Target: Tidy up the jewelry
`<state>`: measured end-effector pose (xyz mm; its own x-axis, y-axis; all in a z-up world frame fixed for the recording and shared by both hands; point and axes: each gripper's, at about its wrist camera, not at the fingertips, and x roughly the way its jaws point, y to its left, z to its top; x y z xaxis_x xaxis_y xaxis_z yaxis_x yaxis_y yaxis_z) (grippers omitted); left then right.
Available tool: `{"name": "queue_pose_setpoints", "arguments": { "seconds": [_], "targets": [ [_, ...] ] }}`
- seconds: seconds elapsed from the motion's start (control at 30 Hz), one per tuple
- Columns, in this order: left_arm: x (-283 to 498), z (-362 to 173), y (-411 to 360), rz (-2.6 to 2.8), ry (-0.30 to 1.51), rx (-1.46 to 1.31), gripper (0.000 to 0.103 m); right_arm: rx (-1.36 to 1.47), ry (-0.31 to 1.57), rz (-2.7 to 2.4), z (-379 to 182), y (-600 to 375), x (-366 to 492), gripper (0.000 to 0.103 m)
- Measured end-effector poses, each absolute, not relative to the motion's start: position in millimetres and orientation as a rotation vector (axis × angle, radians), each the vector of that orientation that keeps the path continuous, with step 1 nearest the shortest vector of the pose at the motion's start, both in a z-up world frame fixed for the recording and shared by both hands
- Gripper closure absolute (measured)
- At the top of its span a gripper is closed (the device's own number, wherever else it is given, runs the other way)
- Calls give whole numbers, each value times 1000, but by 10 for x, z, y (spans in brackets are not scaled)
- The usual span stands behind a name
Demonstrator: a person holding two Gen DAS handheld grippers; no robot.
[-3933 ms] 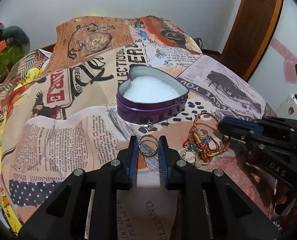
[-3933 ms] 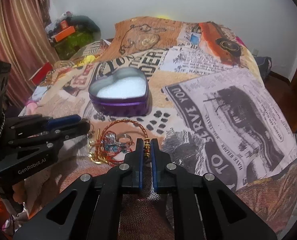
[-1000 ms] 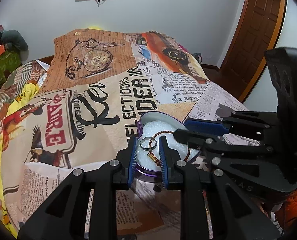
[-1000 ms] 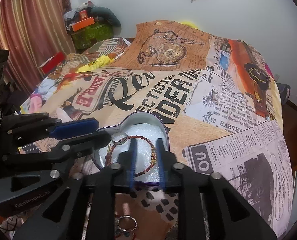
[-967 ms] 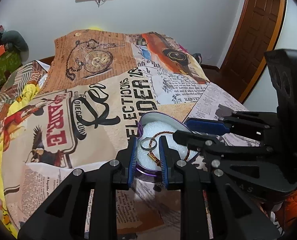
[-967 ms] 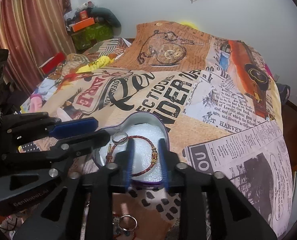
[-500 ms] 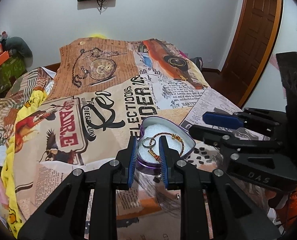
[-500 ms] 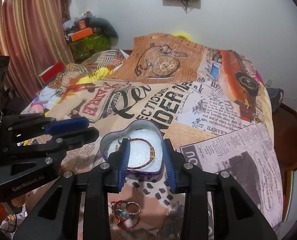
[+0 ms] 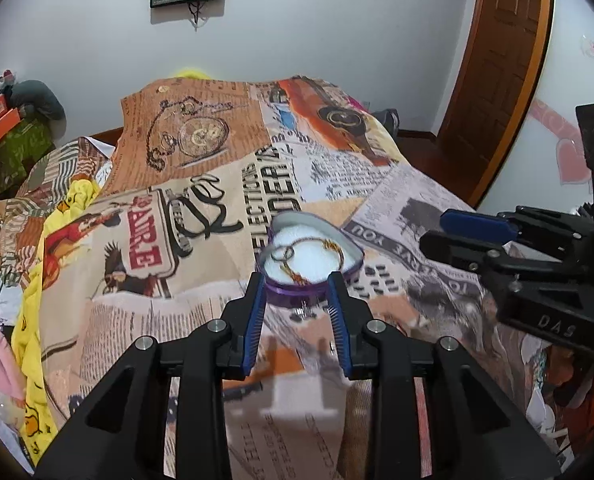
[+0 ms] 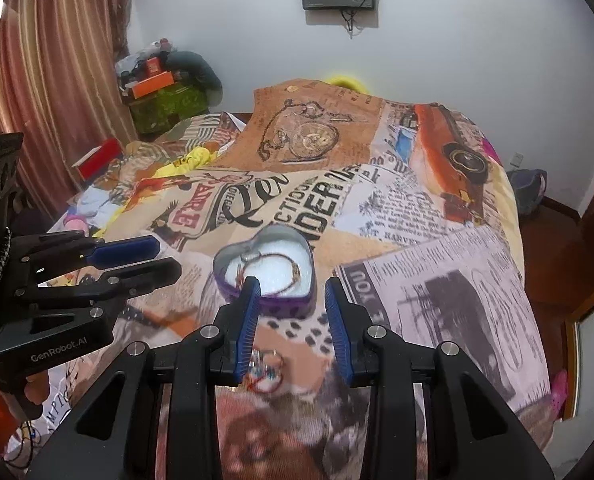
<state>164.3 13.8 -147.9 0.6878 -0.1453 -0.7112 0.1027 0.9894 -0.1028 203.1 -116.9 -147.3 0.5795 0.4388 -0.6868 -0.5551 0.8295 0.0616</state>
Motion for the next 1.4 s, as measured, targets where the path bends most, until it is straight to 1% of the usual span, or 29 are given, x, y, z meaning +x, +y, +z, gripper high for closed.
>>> {"name": "queue_pose_setpoints", "arguments": {
  "seconds": [0.4, 0.63, 0.9, 0.97, 1.0, 1.2, 1.4],
  "targets": [
    [1535, -1852, 86, -159, 920, -57, 72, -145, 836, 560, -1716, -1338, 1880, 73],
    [1588, -2017, -11, -201, 956, -60, 72, -147, 890, 568, -1893, -1375, 1845, 73],
    [1692, -2128, -29, -215, 973, -81, 72, -121, 915, 606, -1967, -1329, 1912, 73],
    [1715, -2137, -26, -221, 973, -86, 74, -132, 924, 617, -2001, -1277, 1943, 73],
    [1730, -2141, -25, -224, 973, -86, 77, -136, 928, 623, -2020, -1256, 1968, 73],
    [1793, -2172, -68, -244, 968, -75, 82, -144, 949, 647, -2085, -1151, 2049, 73],
    [1820, -2199, -97, -259, 959, -68, 97, -158, 973, 681, -2144, -1070, 2095, 73]
  ]
}}
